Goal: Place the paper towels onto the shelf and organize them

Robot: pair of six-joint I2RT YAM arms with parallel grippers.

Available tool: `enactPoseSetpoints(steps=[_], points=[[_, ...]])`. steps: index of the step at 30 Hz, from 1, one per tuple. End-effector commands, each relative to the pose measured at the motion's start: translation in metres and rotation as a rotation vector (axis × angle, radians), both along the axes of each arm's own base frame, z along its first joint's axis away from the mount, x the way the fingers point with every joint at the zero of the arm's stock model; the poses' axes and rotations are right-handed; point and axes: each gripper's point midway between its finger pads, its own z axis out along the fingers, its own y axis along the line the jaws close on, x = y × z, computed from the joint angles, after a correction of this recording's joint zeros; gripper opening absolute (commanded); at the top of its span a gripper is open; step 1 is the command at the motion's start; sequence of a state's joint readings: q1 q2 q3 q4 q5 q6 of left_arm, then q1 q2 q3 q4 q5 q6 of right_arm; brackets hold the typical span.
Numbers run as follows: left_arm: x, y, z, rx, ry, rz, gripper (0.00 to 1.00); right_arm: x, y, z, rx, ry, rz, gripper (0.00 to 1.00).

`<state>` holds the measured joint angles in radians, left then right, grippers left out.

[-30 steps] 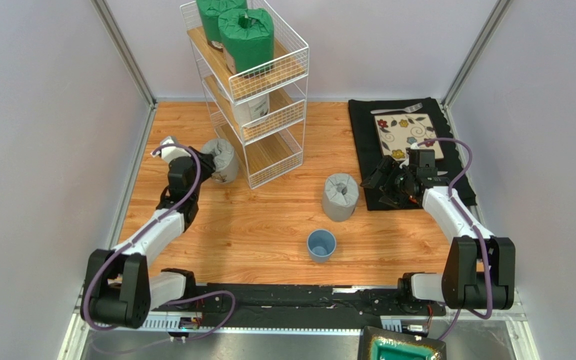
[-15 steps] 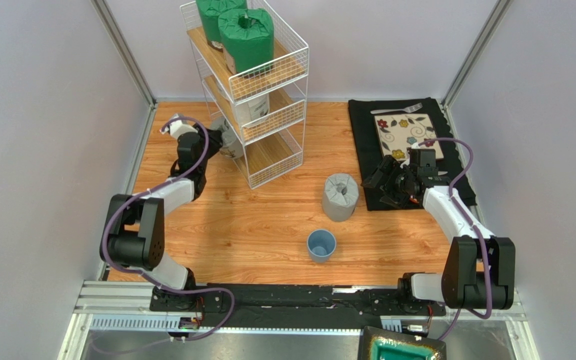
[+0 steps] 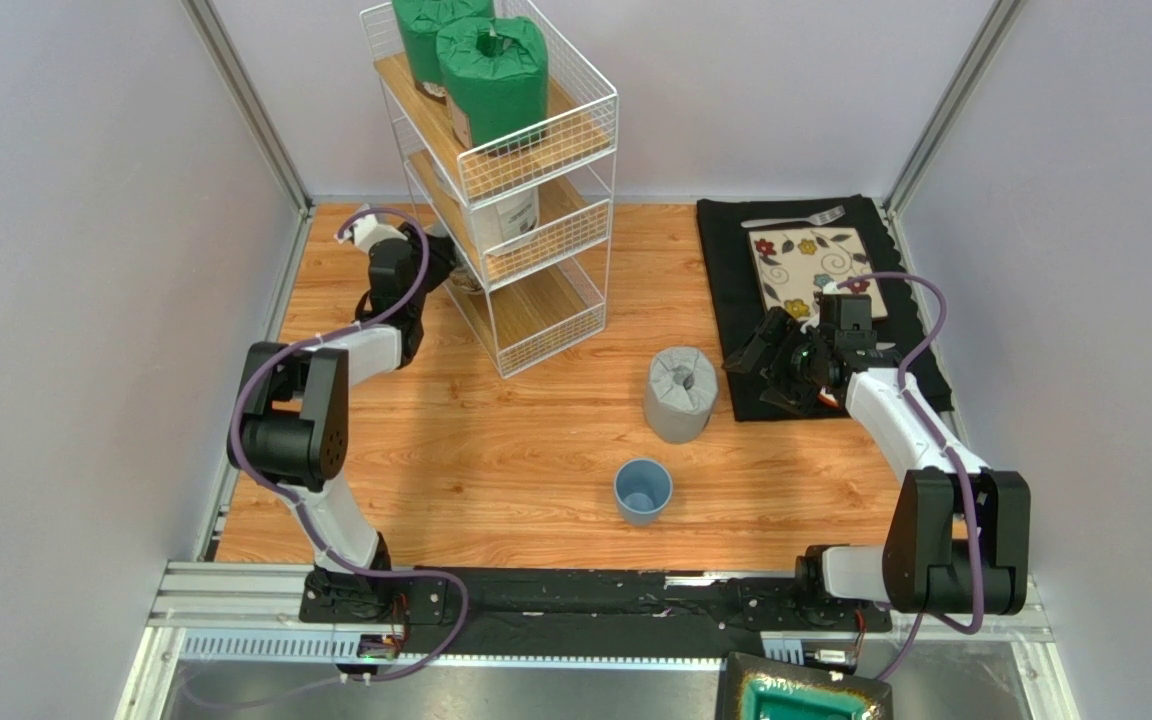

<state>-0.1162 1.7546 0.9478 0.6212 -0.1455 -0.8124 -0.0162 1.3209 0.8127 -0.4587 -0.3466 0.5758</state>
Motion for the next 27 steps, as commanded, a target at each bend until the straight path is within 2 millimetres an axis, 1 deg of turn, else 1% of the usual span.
enactPoseSetpoints(steps=[1,3,4,6,7,9,12,15,20,23,27], points=[[0.02,-0.007,0.041,-0.063,-0.128,-0.019,0.35,0.012,-0.002,0.015,-0.006,-0.044,-0.002,0.87],[0.022,-0.008,0.041,-0.073,-0.136,-0.023,0.35,0.012,-0.002,0.015,-0.008,-0.042,-0.002,0.87],[0.024,-0.01,0.038,-0.075,-0.133,-0.027,0.34,0.012,-0.003,0.016,-0.009,-0.045,-0.002,0.87],[0.028,-0.012,0.041,-0.076,-0.14,-0.03,0.34,0.012,-0.003,0.016,-0.011,-0.047,-0.005,0.87],[0.03,-0.013,0.038,-0.074,-0.134,-0.032,0.34,0.012,-0.004,0.016,-0.012,-0.047,-0.006,0.87],[0.033,-0.015,0.039,-0.076,-0.137,-0.033,0.34,0.012,-0.004,0.016,-0.012,-0.047,-0.007,0.87],[0.038,-0.017,0.035,-0.077,-0.128,-0.039,0.34,0.011,-0.005,0.015,-0.013,-0.046,-0.008,0.87],[0.038,-0.02,0.032,-0.073,-0.119,-0.041,0.34,0.01,-0.005,0.014,-0.013,-0.041,-0.009,0.87],[0.037,-0.022,0.022,-0.067,-0.093,-0.037,0.34,0.011,-0.005,0.014,-0.008,-0.042,-0.009,0.87],[0.037,-0.023,0.017,-0.074,-0.082,-0.039,0.37,0.01,-0.005,0.012,-0.008,-0.037,-0.009,0.87],[0.036,-0.024,0.009,-0.08,-0.065,-0.042,0.37,0.01,-0.005,0.011,-0.008,-0.034,-0.008,0.87]])
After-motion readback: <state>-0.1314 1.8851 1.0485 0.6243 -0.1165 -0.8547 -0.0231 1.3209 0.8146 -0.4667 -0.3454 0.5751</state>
